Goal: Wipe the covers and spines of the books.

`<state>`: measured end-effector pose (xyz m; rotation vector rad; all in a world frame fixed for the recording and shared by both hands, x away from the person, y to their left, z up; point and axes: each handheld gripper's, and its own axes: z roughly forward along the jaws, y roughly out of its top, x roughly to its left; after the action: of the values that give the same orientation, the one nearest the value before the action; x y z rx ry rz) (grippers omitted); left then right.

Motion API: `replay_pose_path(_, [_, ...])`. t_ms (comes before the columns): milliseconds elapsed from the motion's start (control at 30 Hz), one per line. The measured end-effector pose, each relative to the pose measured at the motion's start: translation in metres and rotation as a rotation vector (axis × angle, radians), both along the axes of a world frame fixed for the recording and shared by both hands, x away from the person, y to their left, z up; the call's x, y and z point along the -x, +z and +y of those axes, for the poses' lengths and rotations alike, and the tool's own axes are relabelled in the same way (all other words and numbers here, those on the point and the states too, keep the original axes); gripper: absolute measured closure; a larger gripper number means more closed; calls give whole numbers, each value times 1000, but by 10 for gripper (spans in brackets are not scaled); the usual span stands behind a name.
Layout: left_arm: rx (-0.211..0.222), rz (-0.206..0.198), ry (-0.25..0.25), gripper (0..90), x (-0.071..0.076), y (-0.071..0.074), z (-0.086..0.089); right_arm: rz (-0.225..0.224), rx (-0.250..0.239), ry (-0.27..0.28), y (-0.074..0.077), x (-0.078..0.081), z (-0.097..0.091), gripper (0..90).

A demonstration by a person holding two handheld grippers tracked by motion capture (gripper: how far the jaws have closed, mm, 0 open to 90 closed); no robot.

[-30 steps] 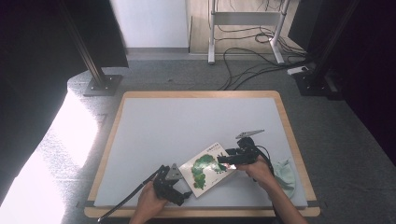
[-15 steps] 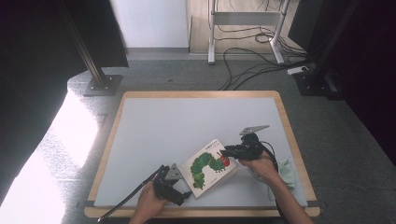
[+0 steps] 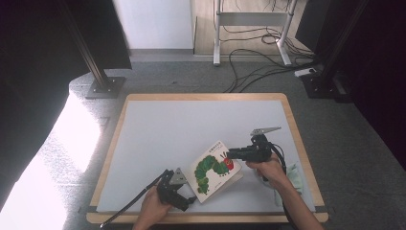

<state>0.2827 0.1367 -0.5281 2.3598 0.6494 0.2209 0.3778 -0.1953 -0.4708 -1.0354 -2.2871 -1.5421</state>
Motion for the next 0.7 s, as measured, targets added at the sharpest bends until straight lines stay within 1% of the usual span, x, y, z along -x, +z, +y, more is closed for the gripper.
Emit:
replay_pose_path(33, [1, 0, 0, 0, 0, 0, 0, 16, -6, 22, -1, 0, 1, 690])
replay_pose_path(67, [1, 0, 1, 0, 0, 0, 0, 22, 6, 40, -3, 3, 5, 675])
replay_pose_path(133, [0, -1, 1, 0, 0, 0, 0, 8, 47, 54, -5, 7, 12, 646])
replay_pose_path(167, [0, 0, 1, 0, 0, 0, 0, 0, 55, 58, -5, 7, 15, 646])
replay_pose_path(233, [1, 0, 1, 0, 0, 0, 0, -2, 51, 68, -5, 5, 18, 646])
replay_pose_path(333, [1, 0, 1, 0, 0, 0, 0, -13, 81, 71, -4, 0, 21, 623])
replay_pose_path(433, [1, 0, 1, 0, 0, 0, 0, -29, 95, 81, -4, -2, 24, 615])
replay_pose_path(500, [1, 0, 1, 0, 0, 0, 0, -36, 91, 86, -3, -2, 24, 631])
replay_pose_path(533, [1, 0, 1, 0, 0, 0, 0, -38, 78, 87, -3, -2, 23, 655])
replay_pose_path(567, [2, 0, 1, 0, 0, 0, 0, -37, 50, 94, -3, -1, 21, 683])
replay_pose_path(600, [2, 1, 0, 0, 0, 0, 0, -40, 17, 104, -3, -1, 20, 692])
replay_pose_path(633, [3, 2, -1, 0, 0, 0, 0, -49, 19, 105, -3, 0, 19, 692])
replay_pose_path(700, [9, 7, -3, 0, 0, 0, 1, -83, 17, 111, -2, 4, 18, 693])
